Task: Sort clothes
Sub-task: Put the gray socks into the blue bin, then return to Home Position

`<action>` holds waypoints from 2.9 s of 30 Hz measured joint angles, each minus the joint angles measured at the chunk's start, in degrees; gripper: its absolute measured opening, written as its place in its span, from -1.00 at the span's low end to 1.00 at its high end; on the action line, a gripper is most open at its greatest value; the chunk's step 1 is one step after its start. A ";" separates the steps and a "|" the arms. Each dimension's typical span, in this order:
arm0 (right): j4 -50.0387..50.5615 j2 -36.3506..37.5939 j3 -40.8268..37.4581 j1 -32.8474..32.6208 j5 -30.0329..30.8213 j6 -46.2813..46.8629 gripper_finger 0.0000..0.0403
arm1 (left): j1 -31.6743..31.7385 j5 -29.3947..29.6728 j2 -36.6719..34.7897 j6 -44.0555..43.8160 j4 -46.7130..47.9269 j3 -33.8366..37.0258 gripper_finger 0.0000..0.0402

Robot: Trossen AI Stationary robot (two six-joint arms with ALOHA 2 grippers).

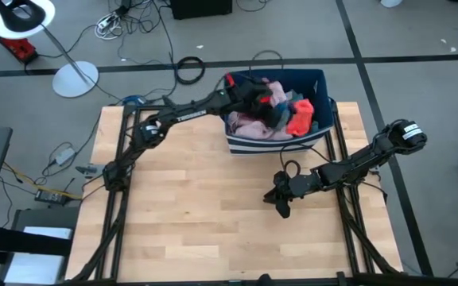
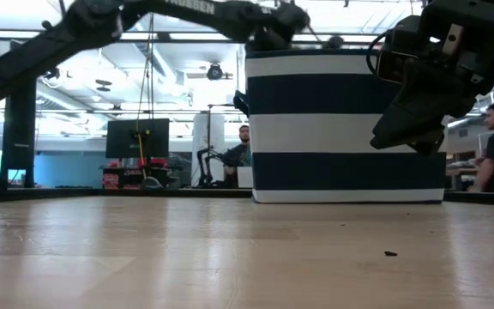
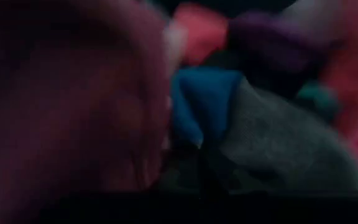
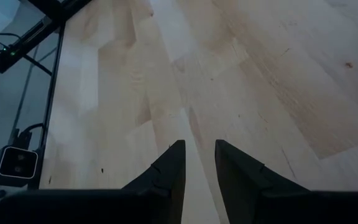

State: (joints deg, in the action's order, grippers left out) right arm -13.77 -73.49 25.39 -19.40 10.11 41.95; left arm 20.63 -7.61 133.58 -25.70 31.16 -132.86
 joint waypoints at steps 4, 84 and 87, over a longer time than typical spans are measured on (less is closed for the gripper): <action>0.24 0.00 0.00 0.00 -1.19 0.02 -0.56 | 0.10 -0.41 2.85 -3.28 5.76 -0.32 -1.00; -1.23 0.45 0.00 0.87 -4.32 2.36 -0.56 | -10.71 11.66 -22.27 21.10 17.39 -1.91 -0.78; -2.03 2.75 0.00 1.39 -4.30 0.95 -0.56 | -14.91 17.99 -24.31 22.68 19.41 -1.92 -0.78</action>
State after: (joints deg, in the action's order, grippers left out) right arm -15.80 -70.75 25.39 -18.00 5.80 42.90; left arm 5.73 10.39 109.27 -3.03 50.57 -134.78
